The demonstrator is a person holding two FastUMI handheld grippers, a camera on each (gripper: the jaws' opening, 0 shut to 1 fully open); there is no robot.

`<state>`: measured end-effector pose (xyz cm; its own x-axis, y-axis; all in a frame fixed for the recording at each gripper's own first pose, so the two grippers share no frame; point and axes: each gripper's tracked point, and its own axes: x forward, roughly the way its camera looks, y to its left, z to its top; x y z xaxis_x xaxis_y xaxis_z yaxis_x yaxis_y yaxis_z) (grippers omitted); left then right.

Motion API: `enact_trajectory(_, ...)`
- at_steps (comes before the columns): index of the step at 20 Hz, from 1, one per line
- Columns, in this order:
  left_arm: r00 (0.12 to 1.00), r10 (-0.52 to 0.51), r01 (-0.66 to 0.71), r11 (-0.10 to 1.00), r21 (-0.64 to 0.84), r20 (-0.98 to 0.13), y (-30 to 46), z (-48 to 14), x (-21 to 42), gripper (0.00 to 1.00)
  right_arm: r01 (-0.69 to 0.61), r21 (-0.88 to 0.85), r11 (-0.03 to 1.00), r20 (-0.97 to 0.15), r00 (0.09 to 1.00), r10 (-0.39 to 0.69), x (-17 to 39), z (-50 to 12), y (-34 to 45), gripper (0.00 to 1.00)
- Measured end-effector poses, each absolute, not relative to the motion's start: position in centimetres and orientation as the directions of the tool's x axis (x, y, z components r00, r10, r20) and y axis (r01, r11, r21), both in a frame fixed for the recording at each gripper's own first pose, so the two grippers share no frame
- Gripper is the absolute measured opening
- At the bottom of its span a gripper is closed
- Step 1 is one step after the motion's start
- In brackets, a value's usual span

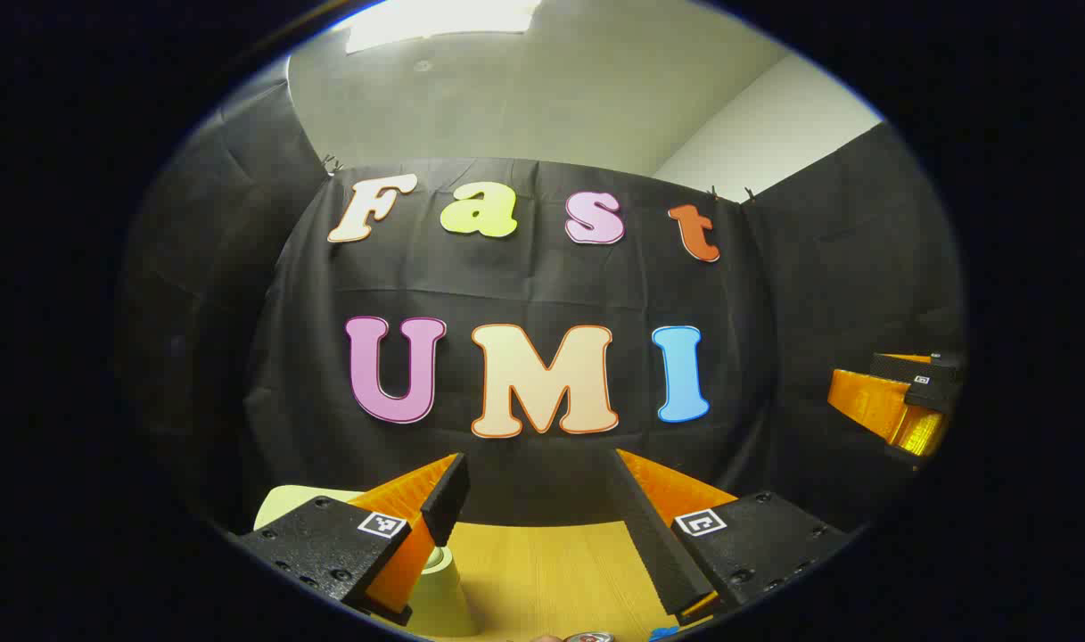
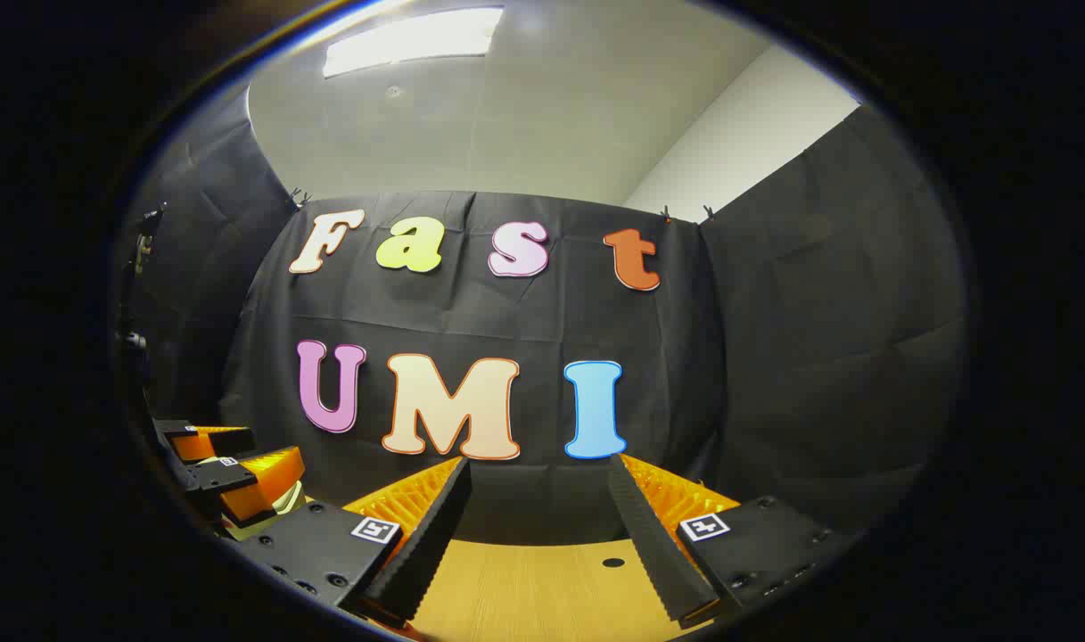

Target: Press the lid of the desktop garbage bin to open it, pick up the crumpled paper on the desktop and throw it into the bin, then pick up the pop can on the desktop and drop it into the bin, and finally close the garbage bin lid.

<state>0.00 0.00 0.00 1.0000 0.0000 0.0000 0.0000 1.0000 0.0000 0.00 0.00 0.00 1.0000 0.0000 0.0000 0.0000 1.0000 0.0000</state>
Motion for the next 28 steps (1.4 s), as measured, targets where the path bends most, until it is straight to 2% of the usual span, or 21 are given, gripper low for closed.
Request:
enact_trajectory(22,0.998,0.05,-0.048,0.996,0.074,-0.03,-0.7,-0.7,1.3,0.93,-0.073,0.052,0.996,-0.081,0.994,0.077,2.3,-4.4,-1.0,0.98)
enact_trajectory(24,0.998,0.054,-0.052,0.997,0.065,-0.033,-0.7,-0.8,1.3,0.91,-0.076,0.048,0.996,-0.076,0.994,0.08,2.4,-4.3,-1.0,0.98)
enact_trajectory(28,0.997,0.074,-0.072,0.995,0.07,-0.028,0.1,-0.6,1.1,0.78,-0.083,0.049,0.995,-0.075,0.993,0.086,2.1,-4.4,-0.8,0.98)
